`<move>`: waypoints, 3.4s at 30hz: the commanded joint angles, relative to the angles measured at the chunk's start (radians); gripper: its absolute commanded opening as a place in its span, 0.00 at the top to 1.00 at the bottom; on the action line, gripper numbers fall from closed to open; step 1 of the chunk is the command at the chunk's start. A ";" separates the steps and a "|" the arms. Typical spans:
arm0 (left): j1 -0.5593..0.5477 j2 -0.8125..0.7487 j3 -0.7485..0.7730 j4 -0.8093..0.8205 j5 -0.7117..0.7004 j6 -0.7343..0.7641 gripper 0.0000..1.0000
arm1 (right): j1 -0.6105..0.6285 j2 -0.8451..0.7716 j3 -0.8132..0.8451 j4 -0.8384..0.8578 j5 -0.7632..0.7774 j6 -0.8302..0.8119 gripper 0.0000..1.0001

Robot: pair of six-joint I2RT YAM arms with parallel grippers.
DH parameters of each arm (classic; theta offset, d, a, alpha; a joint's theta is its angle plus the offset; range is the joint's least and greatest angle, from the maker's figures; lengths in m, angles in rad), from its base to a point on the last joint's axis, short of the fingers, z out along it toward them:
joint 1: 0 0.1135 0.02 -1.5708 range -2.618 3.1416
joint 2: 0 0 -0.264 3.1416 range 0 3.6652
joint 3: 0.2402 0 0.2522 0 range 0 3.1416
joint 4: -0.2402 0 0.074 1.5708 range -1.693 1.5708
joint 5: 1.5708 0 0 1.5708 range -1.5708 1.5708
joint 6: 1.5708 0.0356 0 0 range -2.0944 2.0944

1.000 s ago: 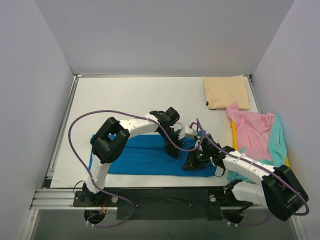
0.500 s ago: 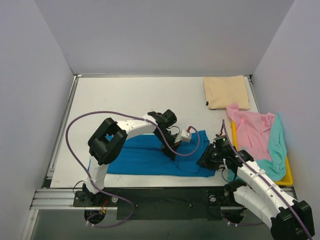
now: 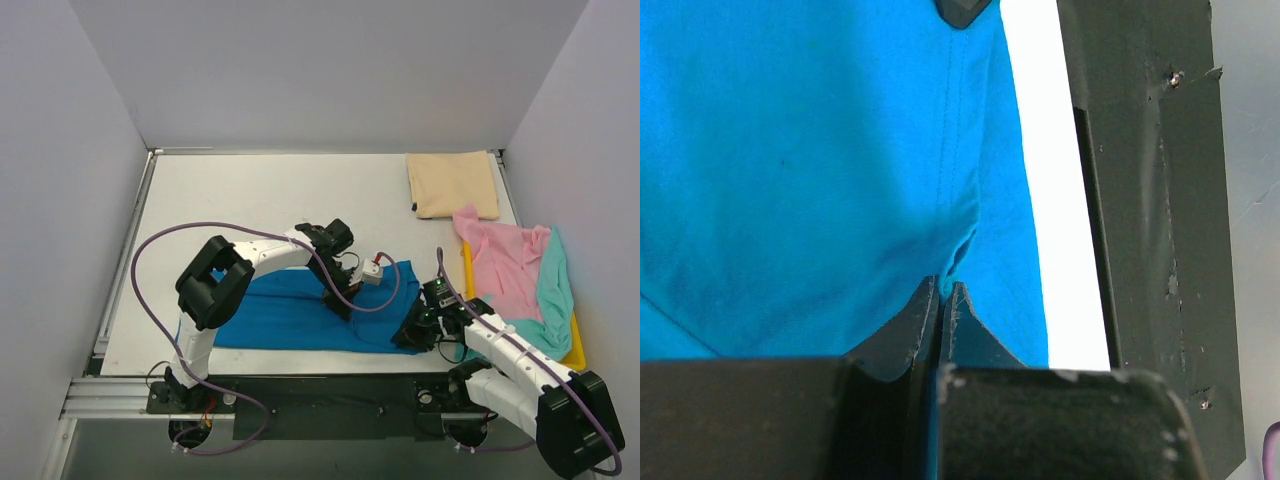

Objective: Fold and stack the t-shirts
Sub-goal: Fold the other side of the tshirt into a rectangle

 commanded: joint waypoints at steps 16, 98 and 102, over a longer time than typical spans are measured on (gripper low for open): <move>0.024 -0.048 0.062 -0.084 0.032 0.077 1.00 | 0.007 -0.079 0.117 -0.277 -0.093 -0.082 1.00; 0.489 -0.155 -0.156 0.152 -0.438 -0.115 1.00 | -0.402 0.711 0.560 0.094 0.020 -0.473 0.99; 0.487 -0.190 -0.167 0.123 -0.398 -0.093 0.79 | -0.398 0.711 0.620 0.008 0.065 -0.508 0.72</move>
